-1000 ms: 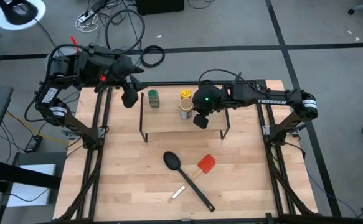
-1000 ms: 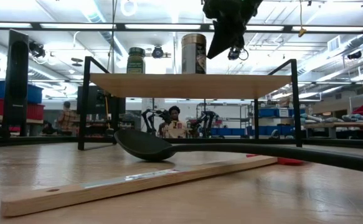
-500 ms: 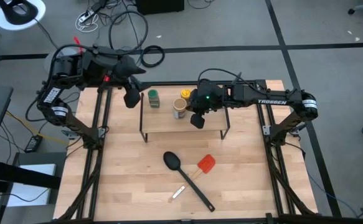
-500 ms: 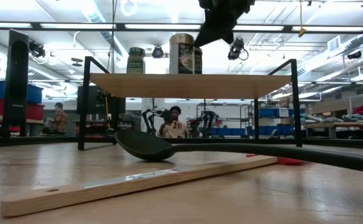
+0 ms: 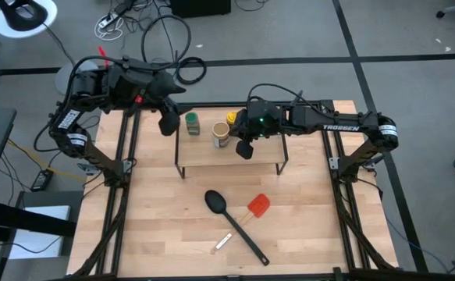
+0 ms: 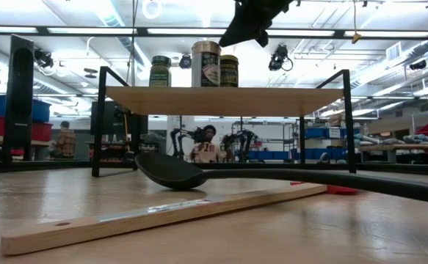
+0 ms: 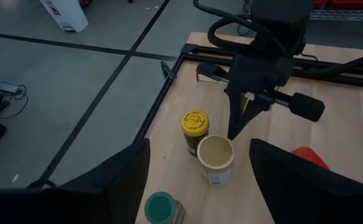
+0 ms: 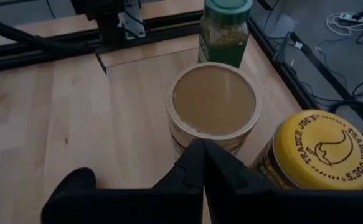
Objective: Shelf spices
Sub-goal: Adjust the seasoning bottles on the shelf
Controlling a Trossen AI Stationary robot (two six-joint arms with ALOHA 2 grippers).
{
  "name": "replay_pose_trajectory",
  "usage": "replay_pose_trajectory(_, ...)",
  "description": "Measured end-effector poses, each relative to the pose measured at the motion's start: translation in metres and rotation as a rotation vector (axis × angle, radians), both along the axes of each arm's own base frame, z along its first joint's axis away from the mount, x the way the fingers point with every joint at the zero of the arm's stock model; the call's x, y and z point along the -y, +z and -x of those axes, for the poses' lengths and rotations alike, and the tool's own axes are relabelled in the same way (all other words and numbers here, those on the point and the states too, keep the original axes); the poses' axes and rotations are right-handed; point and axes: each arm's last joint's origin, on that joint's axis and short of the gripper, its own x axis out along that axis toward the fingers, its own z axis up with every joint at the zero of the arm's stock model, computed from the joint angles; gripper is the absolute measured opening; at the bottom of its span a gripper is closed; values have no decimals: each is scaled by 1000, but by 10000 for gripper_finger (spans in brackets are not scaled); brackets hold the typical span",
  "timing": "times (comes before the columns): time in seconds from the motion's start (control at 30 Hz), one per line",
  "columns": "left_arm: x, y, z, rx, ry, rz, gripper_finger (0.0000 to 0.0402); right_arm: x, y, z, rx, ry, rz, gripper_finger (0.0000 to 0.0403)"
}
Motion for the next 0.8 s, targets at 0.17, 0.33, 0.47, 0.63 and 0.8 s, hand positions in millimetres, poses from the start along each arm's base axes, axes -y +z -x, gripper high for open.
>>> replay_pose_trajectory(0.17, 0, 0, 0, 1, 1, 0, 280, -2, -1, 0, -16, 29, 3, 0)
replay_pose_trajectory(0.33, 0, 0, 0, 1, 3, -1, 280, -12, -6, -1, -46, 90, -1, 0)
replay_pose_trajectory(0.47, 0, 0, -1, 3, 3, -2, 280, -21, -24, -12, -95, 124, 4, 0)
replay_pose_trajectory(0.63, -1, 0, -3, 3, 2, -4, 280, -29, -49, -30, -167, 121, 56, 0)
replay_pose_trajectory(0.8, 0, -1, -2, -5, 3, -2, 280, -27, -59, -37, -185, 66, 103, 0)
